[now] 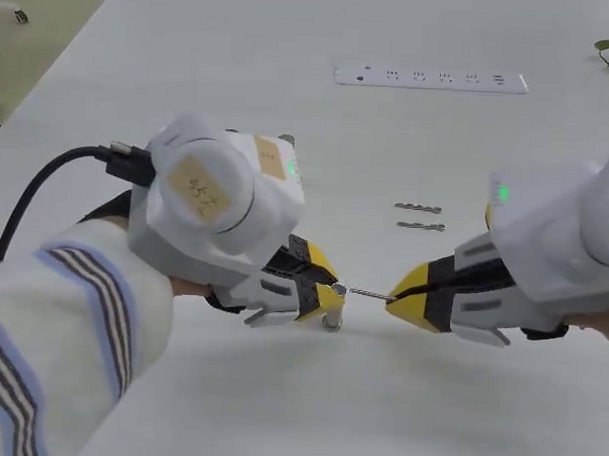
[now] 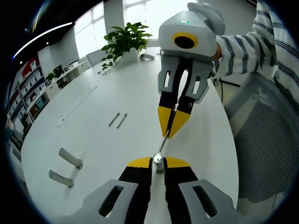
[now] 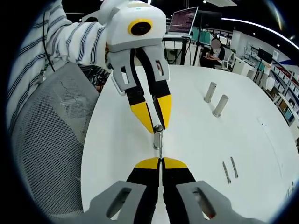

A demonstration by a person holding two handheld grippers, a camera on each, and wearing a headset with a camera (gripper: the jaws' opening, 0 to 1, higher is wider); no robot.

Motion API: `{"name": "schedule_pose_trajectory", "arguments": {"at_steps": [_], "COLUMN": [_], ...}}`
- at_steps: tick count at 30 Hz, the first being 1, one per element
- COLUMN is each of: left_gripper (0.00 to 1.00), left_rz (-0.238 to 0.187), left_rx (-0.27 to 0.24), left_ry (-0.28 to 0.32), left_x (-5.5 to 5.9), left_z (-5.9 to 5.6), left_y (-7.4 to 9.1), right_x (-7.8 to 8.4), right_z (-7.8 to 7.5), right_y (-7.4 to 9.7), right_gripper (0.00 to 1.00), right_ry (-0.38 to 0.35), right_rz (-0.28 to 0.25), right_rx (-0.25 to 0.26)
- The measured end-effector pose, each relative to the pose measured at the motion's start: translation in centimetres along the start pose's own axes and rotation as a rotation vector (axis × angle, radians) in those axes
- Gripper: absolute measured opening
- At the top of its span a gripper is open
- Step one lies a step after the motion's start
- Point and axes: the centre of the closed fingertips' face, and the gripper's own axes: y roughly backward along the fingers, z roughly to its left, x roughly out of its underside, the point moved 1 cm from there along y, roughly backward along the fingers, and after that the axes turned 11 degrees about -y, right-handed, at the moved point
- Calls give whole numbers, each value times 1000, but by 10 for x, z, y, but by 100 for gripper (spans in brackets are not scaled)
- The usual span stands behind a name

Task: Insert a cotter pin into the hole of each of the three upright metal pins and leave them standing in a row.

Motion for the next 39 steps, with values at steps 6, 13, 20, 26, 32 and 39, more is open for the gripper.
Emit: {"name": "schedule_pose_trajectory", "arguments": {"at_steps": [6, 13, 20, 26, 32, 39], "left_gripper": [6, 5, 5, 5, 5, 5], "left_rz": [1, -2, -13, -13, -14, -12], "left_rx": [10, 21, 28, 39, 38, 31], "left_ry": [-10, -11, 35, 39, 40, 24], "left_x": [0, -1, -4, -5, -4, -4], "left_z": [-1, -3, -5, -7, -6, -5], "left_y": [0, -1, -3, -4, -4, -4], "right_x": [0, -5, -14, -20, -20, -20], "right_z": [3, 5, 7, 11, 11, 11], "right_y": [-3, -6, -14, -21, -20, -20], "right_gripper": [0, 0, 0, 0, 0, 0], "right_ry": [20, 36, 44, 85, 118, 130], "right_rz": [15, 21, 10, 5, 9, -1], "right_rx": [-13, -25, -42, -65, -65, -59]}}
